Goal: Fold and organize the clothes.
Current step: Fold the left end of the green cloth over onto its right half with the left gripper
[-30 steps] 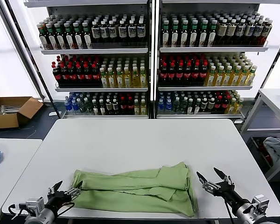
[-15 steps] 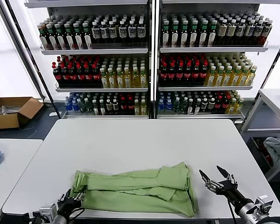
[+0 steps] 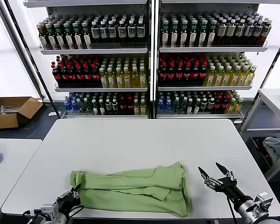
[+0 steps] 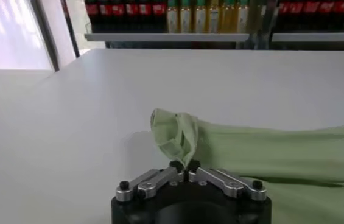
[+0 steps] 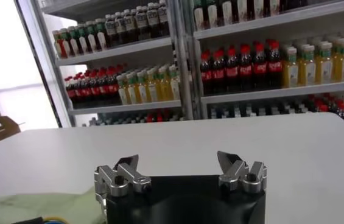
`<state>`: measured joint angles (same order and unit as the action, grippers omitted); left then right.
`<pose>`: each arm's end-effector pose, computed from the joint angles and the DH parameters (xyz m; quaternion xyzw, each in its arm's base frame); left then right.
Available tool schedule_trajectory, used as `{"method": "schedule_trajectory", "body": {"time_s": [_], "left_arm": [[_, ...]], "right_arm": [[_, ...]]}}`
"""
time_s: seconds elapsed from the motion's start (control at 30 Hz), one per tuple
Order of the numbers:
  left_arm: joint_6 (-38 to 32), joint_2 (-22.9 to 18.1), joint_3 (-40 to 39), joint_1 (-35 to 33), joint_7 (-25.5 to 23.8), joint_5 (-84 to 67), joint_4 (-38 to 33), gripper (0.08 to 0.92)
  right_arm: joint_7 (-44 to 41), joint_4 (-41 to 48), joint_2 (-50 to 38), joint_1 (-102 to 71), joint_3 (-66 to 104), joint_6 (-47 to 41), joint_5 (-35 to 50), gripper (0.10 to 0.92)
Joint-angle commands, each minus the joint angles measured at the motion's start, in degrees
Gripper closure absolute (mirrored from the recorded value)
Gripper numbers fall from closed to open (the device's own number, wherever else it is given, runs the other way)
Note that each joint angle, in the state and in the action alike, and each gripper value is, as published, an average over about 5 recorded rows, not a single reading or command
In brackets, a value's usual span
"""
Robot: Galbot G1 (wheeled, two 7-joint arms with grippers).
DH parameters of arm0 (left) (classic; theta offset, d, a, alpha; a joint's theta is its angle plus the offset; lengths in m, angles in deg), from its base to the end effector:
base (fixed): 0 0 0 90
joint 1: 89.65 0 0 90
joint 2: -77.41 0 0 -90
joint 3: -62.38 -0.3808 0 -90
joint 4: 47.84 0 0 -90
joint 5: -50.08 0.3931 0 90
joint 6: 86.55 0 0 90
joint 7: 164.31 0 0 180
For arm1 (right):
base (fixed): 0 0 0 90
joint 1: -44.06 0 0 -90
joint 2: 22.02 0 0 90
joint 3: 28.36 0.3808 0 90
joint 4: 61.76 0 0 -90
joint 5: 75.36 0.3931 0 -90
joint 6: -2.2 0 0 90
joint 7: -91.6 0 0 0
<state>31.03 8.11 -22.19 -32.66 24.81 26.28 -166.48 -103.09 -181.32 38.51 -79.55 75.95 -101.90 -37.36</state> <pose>0.1963 0.0985 -0.3283 0.0261 -0.9607 -0.0051 0.2762 0.2089 -0.1655 -0.2843 0.1593 -0.9770 -0.0627 0.1272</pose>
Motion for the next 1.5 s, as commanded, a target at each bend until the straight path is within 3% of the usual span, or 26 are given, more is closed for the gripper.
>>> {"method": "schedule_trajectory", "body": {"time_s": [0.03, 0.27, 0.47, 0.77, 0.97, 1.33, 1.5], "left_arm": [[-2.65, 11.99, 17.8, 4.64, 0.13, -7.96, 5.2, 0.904], [-2.75, 22.68, 28.97, 7.09, -2.37, -14.74, 13.15, 0.904], [-2.6, 25.15, 28.97, 7.38, -2.58, -15.91, 11.43, 0.904], [-1.07, 16.61, 16.91, 6.88, -1.8, -15.37, -6.37, 0.904], [-1.31, 8.1, 5.76, 5.85, -0.42, -10.68, -12.13, 0.904], [-4.07, -1.06, -6.74, 4.9, -1.65, -1.21, -9.14, 0.904], [-3.68, -3.62, -10.35, 5.79, -2.72, 0.98, -3.64, 0.904]], "right_arm": [[0.23, -0.42, -0.32, 1.07, -0.18, -0.24, 0.49, 0.203], [0.65, -0.85, -0.56, 2.32, -1.08, -0.57, 0.94, 0.203], [0.94, -1.51, -0.41, 2.54, -1.48, -0.6, 0.94, 0.203], [0.84, -2.56, 0.02, 0.7, 0.13, -0.41, 0.96, 0.203], [0.54, -2.86, 0.71, -0.38, 1.31, -0.34, 0.89, 0.203], [0.75, -2.42, 1.16, 1.1, 0.0, -0.48, 0.45, 0.203], [0.93, -2.61, 1.64, 1.78, -0.96, -0.64, 0.23, 0.203]]}}
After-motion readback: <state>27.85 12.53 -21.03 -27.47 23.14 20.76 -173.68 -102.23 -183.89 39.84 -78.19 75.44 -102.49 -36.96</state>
